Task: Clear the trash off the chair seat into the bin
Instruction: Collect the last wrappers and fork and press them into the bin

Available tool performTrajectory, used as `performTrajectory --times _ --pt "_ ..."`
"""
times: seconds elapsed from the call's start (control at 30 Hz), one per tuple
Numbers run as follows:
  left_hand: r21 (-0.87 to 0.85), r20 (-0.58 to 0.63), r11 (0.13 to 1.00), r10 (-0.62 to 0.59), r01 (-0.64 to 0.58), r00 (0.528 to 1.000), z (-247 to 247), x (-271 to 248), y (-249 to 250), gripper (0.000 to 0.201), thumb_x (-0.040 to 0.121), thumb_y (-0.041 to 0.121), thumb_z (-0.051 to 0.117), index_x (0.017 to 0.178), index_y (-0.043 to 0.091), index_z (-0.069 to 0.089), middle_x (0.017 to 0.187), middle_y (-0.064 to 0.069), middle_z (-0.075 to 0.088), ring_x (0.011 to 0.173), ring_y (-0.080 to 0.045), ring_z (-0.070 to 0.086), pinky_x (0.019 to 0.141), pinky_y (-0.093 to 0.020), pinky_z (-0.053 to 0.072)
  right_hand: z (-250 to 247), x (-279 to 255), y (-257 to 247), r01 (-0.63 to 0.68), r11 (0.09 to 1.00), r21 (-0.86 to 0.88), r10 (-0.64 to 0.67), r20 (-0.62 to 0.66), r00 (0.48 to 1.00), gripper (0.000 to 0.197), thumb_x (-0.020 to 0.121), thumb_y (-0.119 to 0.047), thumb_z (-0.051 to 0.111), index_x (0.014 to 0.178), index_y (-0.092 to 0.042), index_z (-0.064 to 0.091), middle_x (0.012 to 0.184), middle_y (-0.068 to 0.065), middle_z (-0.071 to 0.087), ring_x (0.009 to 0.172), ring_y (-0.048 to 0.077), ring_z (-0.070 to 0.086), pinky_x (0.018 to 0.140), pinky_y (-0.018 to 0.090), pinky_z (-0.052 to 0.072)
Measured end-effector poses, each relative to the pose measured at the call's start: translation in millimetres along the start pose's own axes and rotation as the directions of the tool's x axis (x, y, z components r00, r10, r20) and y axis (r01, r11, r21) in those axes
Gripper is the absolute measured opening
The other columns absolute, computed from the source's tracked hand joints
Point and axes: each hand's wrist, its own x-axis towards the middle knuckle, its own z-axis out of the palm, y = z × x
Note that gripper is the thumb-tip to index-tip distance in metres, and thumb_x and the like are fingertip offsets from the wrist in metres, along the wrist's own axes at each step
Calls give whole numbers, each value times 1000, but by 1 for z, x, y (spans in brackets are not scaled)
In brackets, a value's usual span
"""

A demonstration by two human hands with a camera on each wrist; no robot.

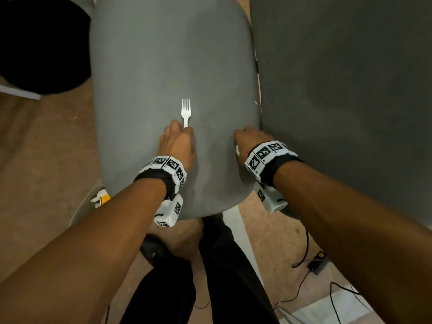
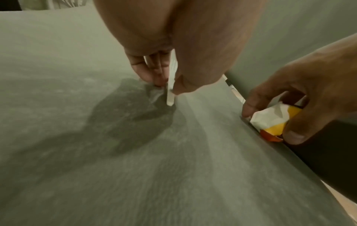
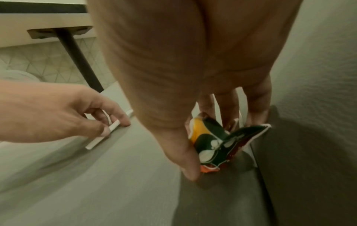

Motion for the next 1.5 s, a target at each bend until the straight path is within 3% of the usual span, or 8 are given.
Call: performTrajectory --times 0.13,0.33,0.5,0.6,0.83,1.0,1.27,1.5 --pt "-139 -40 990 8 -13 999 -1 -18 -16 20 86 4 47 96 13 61 100 -5 45 89 -26 49 74 -30 40 0 0 -8 -7 999 40 9 -47 999 38 84 -28 65 116 -11 54 113 15 61 105 40 63 81 38 51" --pt "-302 -245 952 -129 50 961 -22 -62 -57 15 90 2 46 102 11 50 101 -13 59 92 -35 55 75 -39 41 -9 -1 -94 60 782 621 83 -200 976 55 83 -50 64 124 -17 46 117 7 66 105 31 63 85 31 48" --pt "-504 -415 815 -519 287 747 -45 -114 -149 25 89 12 48 113 19 50 102 -3 67 90 -28 63 79 -38 51 8 -17 -227 340 617 710 -150 -318 936 38 85 -51 66 106 -23 49 93 -4 69 81 18 66 71 31 51" --pt "-542 -400 739 -645 400 651 -38 -153 -223 25 86 18 46 110 16 52 97 -6 67 86 -31 63 76 -42 53 39 -30 -299 449 563 694 -287 -346 893 31 88 -46 65 108 -23 57 106 -2 66 94 16 63 81 28 49" --pt "-432 -95 658 -713 617 694 29 -210 -312 18 88 12 53 104 13 59 93 -18 70 87 -39 65 73 -40 53 158 -25 -364 289 743 604 -319 -60 946 40 93 -45 60 122 -18 57 129 9 48 113 29 57 98 33 44" --pt "-515 101 666 -578 540 810 67 -222 -329 41 96 18 51 137 15 53 130 -11 64 117 -31 60 95 -34 47 226 -1 -367 139 820 555 -181 20 983 48 94 -42 60 131 -12 54 135 15 48 123 32 51 101 31 38" --pt "-541 -11 574 -736 615 677 118 -239 -378 45 88 6 56 132 14 49 139 -11 43 118 -33 52 100 -41 45 294 74 -388 489 872 25 -482 216 849 67 99 -25 52 157 -33 20 167 7 -2 150 38 19 115 47 35" --pt "-632 -126 603 -700 486 703 155 -244 -381 50 98 8 44 146 21 38 146 -6 43 115 -27 58 93 -33 46 346 130 -401 496 852 -165 -389 436 812 87 94 -9 52 159 -28 -2 167 6 -8 149 36 26 109 53 40"
